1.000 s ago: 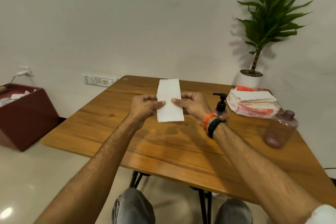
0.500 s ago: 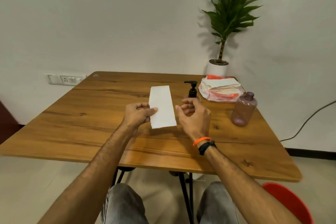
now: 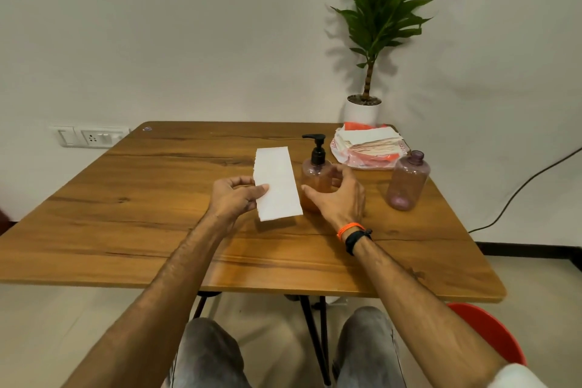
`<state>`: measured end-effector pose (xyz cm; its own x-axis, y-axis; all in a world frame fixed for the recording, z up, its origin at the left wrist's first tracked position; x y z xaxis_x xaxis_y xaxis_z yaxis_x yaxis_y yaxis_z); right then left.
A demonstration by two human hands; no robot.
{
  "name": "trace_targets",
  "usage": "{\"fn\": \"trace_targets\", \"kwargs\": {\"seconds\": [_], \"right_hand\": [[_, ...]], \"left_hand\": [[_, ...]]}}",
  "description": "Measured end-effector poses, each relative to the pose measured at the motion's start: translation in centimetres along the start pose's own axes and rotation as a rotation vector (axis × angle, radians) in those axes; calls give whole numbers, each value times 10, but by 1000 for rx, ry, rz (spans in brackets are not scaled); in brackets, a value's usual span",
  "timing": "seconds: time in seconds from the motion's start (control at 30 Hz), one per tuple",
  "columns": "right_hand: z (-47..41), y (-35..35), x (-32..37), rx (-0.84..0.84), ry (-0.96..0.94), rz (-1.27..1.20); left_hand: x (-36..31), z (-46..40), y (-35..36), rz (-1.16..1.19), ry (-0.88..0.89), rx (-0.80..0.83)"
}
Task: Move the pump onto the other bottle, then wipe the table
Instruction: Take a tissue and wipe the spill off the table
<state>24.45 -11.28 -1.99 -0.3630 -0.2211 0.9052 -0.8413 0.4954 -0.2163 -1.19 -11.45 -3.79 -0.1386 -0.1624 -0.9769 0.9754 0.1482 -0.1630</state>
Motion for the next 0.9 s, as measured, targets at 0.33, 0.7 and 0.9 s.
{"fn": "trace_targets", "kwargs": {"seconds": [0.33, 0.7, 0.9], "right_hand": [[-35, -39, -14, -119, 30, -13], [-12, -60, 20, -246, -215, -78], [-6, 0, 26, 120, -15, -102]], "left_hand": [[-3, -4, 25, -13, -21, 39], [-6, -4, 37, 1, -29, 49], [-10, 1, 29, -7, 0, 29]]}}
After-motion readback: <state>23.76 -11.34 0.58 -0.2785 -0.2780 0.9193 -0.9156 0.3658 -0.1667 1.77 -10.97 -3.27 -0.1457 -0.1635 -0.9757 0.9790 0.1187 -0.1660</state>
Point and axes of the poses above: each hand's wrist, its own z-axis away from the middle knuckle, its own y-axis out of the palm, x = y × z, the point moved 10 cm from there along -z, towards the middle knuckle, and after that the axes turned 12 degrees about -z, right-handed, at the moved point
